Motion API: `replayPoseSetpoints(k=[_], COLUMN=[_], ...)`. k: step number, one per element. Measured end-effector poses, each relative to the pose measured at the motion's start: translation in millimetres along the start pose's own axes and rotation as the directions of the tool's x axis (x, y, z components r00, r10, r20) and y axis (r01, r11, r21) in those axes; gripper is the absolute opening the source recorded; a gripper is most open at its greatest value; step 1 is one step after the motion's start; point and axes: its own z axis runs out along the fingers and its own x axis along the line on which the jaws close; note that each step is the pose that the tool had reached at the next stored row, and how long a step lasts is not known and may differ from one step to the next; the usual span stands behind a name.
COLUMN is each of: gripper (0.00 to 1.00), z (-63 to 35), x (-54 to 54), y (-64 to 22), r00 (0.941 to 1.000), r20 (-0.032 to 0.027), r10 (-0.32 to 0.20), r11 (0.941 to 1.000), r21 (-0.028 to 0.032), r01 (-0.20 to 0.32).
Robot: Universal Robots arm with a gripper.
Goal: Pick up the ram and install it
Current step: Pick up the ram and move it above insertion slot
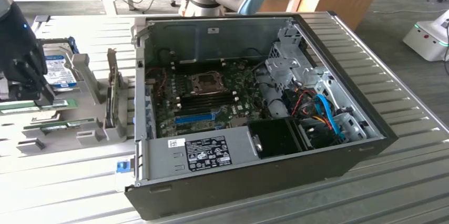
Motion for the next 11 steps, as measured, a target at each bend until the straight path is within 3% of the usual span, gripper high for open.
replayPoseSetpoints(k=[11], gripper=[0.12], z=[-21.0], x=[-1.0], y=[0.0], r00=[1.0000], r20=[-0.0001], r10=[0.000], r11=[1.0000], r21=[0.0000], r01=[0.000])
